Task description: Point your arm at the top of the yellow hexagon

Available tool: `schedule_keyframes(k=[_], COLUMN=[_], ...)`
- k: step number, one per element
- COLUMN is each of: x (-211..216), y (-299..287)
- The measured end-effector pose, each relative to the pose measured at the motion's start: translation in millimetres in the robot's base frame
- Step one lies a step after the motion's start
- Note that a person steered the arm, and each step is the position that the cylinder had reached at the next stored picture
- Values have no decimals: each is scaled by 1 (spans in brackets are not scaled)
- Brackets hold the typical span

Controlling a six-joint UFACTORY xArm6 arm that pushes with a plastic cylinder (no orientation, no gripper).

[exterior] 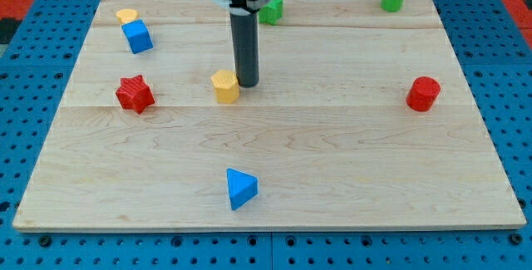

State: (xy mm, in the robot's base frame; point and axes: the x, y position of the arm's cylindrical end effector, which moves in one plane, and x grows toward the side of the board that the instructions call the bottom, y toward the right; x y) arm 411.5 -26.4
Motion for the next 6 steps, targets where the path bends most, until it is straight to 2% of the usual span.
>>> schedule_keyframes(k=[1, 2, 4, 6], x=[39, 17, -36, -36], y=[0, 13, 4, -40])
